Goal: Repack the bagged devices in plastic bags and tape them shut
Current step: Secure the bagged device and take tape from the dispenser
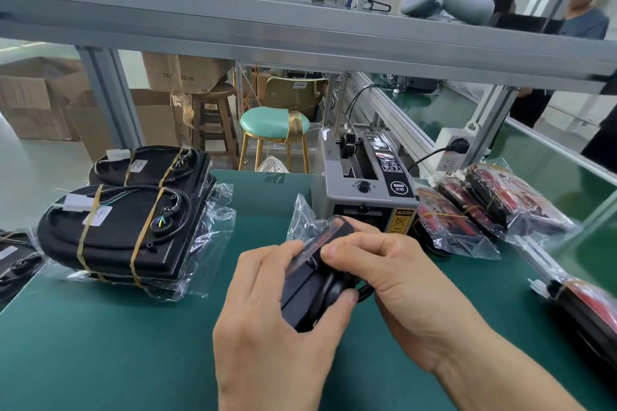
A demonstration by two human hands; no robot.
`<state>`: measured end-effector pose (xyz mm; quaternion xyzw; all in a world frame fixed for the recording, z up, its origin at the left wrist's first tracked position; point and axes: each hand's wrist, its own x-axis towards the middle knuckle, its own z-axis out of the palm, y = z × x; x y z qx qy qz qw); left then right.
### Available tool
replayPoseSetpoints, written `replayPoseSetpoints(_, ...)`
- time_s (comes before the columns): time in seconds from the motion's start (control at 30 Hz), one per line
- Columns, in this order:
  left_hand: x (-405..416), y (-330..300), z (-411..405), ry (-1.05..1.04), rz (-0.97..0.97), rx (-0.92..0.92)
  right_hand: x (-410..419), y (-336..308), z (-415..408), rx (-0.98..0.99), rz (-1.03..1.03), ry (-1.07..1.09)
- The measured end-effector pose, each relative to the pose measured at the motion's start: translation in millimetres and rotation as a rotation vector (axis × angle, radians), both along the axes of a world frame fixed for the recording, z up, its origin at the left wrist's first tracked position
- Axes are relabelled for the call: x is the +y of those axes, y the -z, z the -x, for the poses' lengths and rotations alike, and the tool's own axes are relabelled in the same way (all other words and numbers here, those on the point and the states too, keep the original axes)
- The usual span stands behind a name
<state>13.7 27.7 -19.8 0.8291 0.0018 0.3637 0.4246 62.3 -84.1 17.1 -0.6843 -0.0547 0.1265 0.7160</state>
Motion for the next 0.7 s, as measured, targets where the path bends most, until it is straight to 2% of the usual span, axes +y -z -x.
replayPoseSetpoints(0.23, -6, 2, 5, -0.054, 0.162, -0.049, 5, 0, 6, -0.042, -0.007, 0.044)
replayPoseSetpoints(0.47, 1, 3, 2, 0.043, 0.049, -0.155, 6, 1, 6, -0.060, 0.016, 0.059)
replayPoseSetpoints(0.7, 4, 7, 0, 0.049, 0.012, -0.148, 10, 7, 4, -0.122, 0.094, 0.097)
